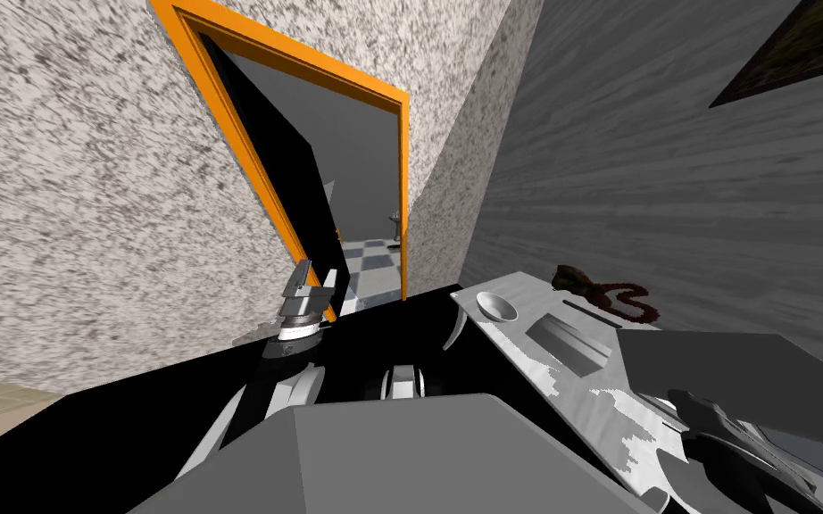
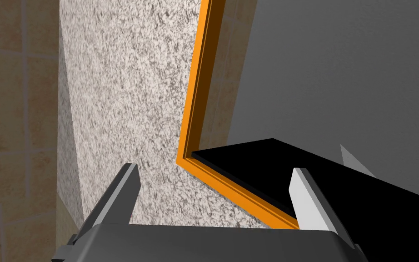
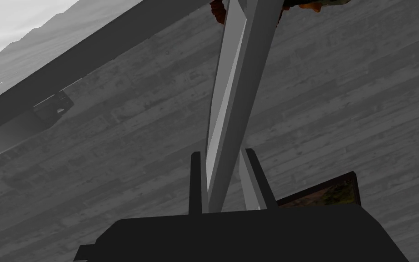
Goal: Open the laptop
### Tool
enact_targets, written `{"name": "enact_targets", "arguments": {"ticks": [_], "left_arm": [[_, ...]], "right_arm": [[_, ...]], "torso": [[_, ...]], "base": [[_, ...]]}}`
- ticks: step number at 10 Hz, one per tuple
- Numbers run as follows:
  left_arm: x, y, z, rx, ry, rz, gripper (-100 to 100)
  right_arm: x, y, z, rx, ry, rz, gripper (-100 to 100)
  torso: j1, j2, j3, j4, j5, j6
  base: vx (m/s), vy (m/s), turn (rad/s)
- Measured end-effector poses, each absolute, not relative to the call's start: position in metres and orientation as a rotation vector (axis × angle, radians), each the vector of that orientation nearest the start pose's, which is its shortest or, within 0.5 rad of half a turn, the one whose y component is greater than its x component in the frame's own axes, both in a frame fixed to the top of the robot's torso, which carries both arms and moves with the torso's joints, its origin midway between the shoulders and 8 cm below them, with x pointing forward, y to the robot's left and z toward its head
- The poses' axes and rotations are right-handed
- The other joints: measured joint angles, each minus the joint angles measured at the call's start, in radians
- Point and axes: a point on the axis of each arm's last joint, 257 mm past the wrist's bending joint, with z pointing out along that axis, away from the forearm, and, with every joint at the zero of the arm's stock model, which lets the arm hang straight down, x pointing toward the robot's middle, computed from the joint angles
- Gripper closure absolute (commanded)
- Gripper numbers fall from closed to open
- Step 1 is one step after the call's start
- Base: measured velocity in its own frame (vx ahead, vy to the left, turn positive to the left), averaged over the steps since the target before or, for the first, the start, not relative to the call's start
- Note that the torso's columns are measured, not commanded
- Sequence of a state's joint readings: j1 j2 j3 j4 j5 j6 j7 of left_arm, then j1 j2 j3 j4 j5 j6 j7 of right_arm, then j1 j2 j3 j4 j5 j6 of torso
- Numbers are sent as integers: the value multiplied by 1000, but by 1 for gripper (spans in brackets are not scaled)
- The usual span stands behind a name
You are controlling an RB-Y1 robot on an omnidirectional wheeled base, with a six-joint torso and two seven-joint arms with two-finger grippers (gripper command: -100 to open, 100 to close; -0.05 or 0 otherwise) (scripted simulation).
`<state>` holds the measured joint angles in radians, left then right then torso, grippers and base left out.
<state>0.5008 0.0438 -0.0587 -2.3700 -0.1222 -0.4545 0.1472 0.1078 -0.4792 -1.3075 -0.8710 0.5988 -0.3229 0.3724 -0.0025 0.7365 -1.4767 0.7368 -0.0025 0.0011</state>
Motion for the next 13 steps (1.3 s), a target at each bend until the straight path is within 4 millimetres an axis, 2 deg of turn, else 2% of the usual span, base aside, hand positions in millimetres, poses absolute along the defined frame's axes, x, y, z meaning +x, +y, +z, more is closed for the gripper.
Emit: {"name": "enact_targets", "arguments": {"ticks": [3,9,11,12,13], "left_arm": [[337,239,52,-582,657,-1428,0],[337,239,52,-582,657,-1428,0],[337,239,52,-582,657,-1428,0],[337,239,52,-582,657,-1428,0],[337,239,52,-582,657,-1428,0]], "right_arm": [[123,-833,-264,1205,1057,-487,100],[150,-806,-288,1262,930,-311,100],[151,-800,-288,1264,914,-293,100],[151,-800,-286,1263,910,-291,-100],[153,-805,-276,1256,906,-297,-100]], "torso": [[-6,3,4,0,-7,0],[-14,-1,2,-2,-14,1],[-10,-1,2,-2,-13,-1],[-8,-2,1,-1,-8,-2],[-1,1,1,0,-1,-2]], "base": [[-31,-79,-62],[-21,-50,-48],[-4,-10,-3],[-48,44,74],[-70,60,93]]}}
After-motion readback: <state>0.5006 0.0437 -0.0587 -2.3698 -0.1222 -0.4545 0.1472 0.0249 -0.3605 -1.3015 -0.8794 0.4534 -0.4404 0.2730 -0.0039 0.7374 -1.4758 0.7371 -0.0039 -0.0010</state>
